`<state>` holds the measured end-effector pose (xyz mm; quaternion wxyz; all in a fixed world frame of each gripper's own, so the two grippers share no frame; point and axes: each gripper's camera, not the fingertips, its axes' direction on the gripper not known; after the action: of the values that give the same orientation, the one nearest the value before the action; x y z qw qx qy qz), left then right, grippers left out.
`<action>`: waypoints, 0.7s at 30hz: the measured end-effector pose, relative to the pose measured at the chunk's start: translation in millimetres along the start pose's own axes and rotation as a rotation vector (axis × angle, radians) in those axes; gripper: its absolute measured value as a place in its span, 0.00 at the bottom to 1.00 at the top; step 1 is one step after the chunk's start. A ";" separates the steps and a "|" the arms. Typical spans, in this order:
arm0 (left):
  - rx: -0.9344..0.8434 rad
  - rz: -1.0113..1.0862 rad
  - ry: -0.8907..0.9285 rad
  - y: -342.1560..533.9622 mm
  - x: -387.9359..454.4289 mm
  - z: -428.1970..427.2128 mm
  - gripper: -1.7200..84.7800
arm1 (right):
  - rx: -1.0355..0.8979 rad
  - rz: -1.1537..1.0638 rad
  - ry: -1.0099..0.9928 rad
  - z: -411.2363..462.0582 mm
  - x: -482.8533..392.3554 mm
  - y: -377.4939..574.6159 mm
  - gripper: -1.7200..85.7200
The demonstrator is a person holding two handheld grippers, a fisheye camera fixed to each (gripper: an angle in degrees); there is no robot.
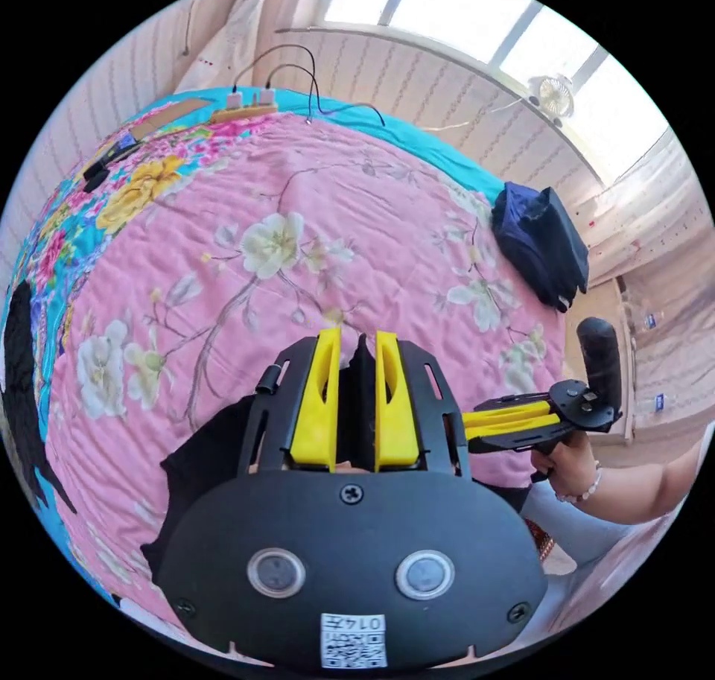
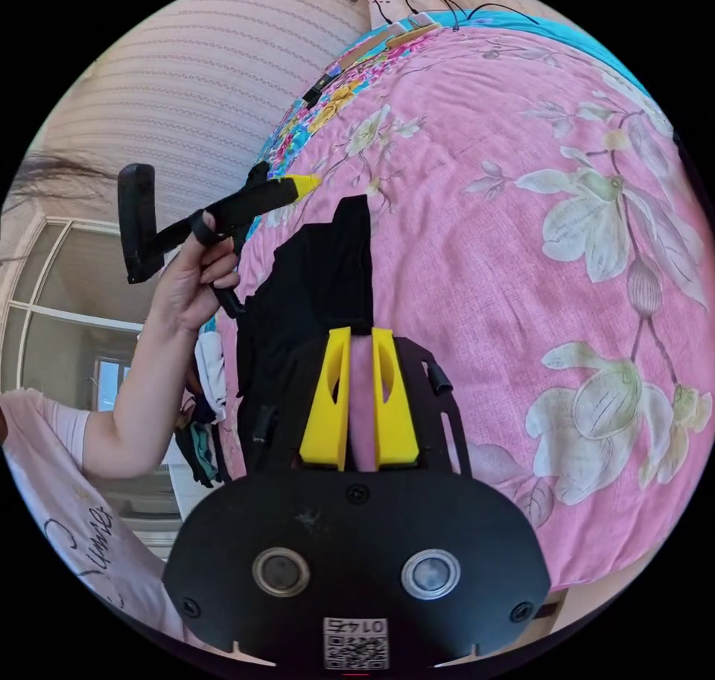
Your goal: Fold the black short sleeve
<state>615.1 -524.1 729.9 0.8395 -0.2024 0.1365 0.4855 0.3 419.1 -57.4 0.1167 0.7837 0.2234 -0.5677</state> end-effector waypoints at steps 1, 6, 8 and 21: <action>-0.036 0.010 0.025 -4.7 0.1 7.6 0.09 | 0.006 0.007 -0.024 -5.1 5.8 1.1 0.04; 0.065 0.003 0.027 0.9 -3.7 -7.6 0.01 | -0.005 -0.012 -0.066 -23.5 20.8 6.5 0.02; 0.138 -0.028 0.050 13.9 -10.6 -24.2 0.01 | -0.004 -0.020 -0.069 -30.5 23.7 9.6 0.03; 0.341 -0.122 0.093 67.9 -40.0 -58.5 0.01 | 0.077 -0.059 -0.102 -48.4 15.3 14.6 0.05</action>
<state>534.5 -551.8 681.3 0.8822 -0.0873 0.2429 0.3938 51.8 430.8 -56.9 0.0809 0.7507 0.2183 -0.6183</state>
